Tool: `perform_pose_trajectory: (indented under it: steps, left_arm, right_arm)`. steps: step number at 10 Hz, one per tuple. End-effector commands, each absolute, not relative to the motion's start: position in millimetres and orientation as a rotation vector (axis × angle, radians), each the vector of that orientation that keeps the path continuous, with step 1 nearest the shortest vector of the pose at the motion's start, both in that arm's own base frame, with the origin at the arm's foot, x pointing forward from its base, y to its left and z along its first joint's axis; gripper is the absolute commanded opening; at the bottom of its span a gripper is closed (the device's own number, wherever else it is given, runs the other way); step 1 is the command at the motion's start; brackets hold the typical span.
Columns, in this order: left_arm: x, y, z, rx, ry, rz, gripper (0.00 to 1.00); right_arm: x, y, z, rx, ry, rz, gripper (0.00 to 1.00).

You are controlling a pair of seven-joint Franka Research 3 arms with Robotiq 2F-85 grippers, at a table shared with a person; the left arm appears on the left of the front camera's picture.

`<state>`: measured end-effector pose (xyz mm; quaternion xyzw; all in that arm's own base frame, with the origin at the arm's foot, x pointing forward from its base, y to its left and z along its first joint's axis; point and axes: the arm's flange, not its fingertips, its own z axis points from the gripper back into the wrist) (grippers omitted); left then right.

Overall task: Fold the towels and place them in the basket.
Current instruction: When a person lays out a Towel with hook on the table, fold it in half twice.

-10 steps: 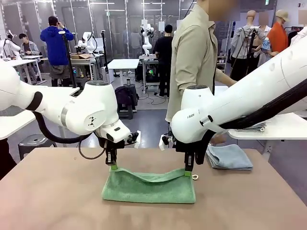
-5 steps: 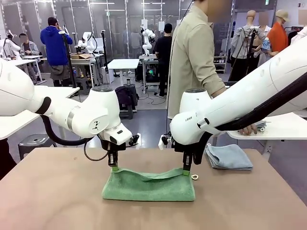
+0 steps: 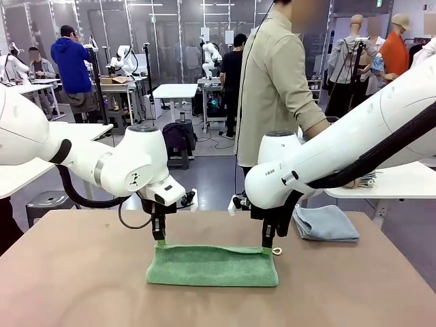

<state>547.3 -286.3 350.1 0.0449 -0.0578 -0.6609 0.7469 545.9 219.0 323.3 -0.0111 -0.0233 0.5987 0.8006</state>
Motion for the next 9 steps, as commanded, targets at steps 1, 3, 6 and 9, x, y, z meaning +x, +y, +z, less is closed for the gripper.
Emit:
perform_pose_trajectory:
  steps: [1,3,6,9]
  left_arm:
    - [545.6,-280.8,349.8,0.155,-0.192,-1.398,0.58]
    - [544.3,-268.8,362.0,0.172,-0.249,-1.373,0.78]
    - [520.1,-240.5,404.8,0.034,-0.277,-1.432,0.92]
    - [479.4,-195.8,445.1,-0.119,-0.317,-1.462,0.92]
  right_arm:
    - [544.8,216.7,324.1,-0.051,-0.105,1.254,0.46]
    - [542.7,211.7,336.6,-0.06,-0.135,1.236,0.66]
    - [504.8,209.2,393.2,0.058,-0.124,1.11,1.0]
    - [459.0,195.2,446.0,0.143,-0.114,0.771,1.0]
